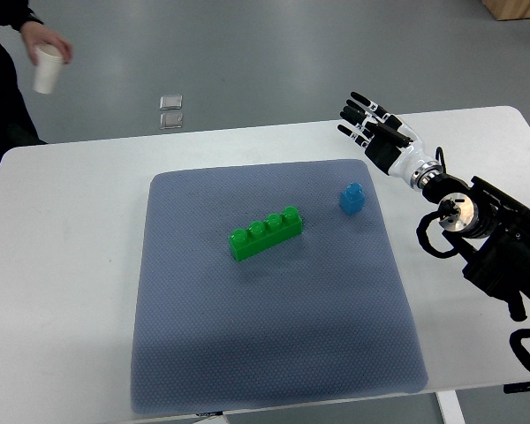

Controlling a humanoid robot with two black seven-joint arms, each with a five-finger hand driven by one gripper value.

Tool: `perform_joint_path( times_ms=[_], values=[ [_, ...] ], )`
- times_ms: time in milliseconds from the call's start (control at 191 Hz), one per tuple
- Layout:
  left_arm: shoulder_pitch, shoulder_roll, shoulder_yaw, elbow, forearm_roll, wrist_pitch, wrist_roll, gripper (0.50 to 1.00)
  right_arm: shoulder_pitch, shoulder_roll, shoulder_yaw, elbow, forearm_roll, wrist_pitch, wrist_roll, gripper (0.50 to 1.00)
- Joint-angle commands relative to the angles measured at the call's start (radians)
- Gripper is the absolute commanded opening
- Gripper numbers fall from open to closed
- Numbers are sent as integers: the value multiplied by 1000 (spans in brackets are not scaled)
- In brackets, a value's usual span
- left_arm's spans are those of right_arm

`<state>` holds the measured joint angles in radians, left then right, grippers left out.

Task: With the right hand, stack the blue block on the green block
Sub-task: 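Move the right hand forward over the mat toward the blue block, then lower the open right hand around the small blue block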

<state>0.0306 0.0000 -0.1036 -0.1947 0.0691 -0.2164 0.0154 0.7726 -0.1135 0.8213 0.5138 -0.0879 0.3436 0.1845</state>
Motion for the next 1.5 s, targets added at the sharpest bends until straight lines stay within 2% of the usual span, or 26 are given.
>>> perform_joint_path(
  times_ms=[0,287,366,413,418,554,711,857,909,914,998,1050,1055,1165,1296,1332,1494],
  values=[
    [0,0,-1,0,0,0,0,1000,1,0,-4,0,-6,0,1,917],
    [0,0,-1,0,0,5,0,1000,10,-12,-14,3,-13,3,-2,917],
    [0,0,-1,0,0,3,0,1000,25,-12,-36,12,-84,46,-3,917],
    [0,0,-1,0,0,3,0,1000,25,-12,-36,12,-84,46,-3,917],
    [0,0,-1,0,0,3,0,1000,43,-17,-40,14,-136,66,-7,917],
    [0,0,-1,0,0,3,0,1000,102,-64,-97,26,-351,92,-11,917],
    [0,0,-1,-2,0,0,0,1000,198,-163,-232,129,-644,133,-11,915],
    [0,0,-1,-9,0,0,0,1000,319,-264,-387,241,-794,195,-11,917],
    [0,0,-1,-9,0,0,0,1000,320,-264,-387,241,-794,195,-11,917],
    [0,0,-1,-12,0,0,0,1000,377,-305,-472,289,-853,216,-11,917],
    [0,0,-1,-14,0,0,0,1000,499,-367,-638,382,-955,235,-11,917],
    [0,0,-1,-14,0,0,0,1000,499,-367,-639,382,-955,235,-11,917],
    [0,0,-1,-15,0,0,0,1000,575,-391,-739,428,-1002,241,-13,917],
    [0,0,-1,-17,0,0,0,1000,665,-397,-827,460,-1007,233,-23,917],
    [0,0,-1,-18,0,0,0,1000,656,-382,-792,457,-978,225,-26,917],
    [0,0,-1,-22,0,0,0,1000,603,-357,-791,442,-995,219,-26,917],
    [0,0,2,-23,0,0,0,1000,522,-311,-794,399,-1076,110,-39,917]
  ],
)
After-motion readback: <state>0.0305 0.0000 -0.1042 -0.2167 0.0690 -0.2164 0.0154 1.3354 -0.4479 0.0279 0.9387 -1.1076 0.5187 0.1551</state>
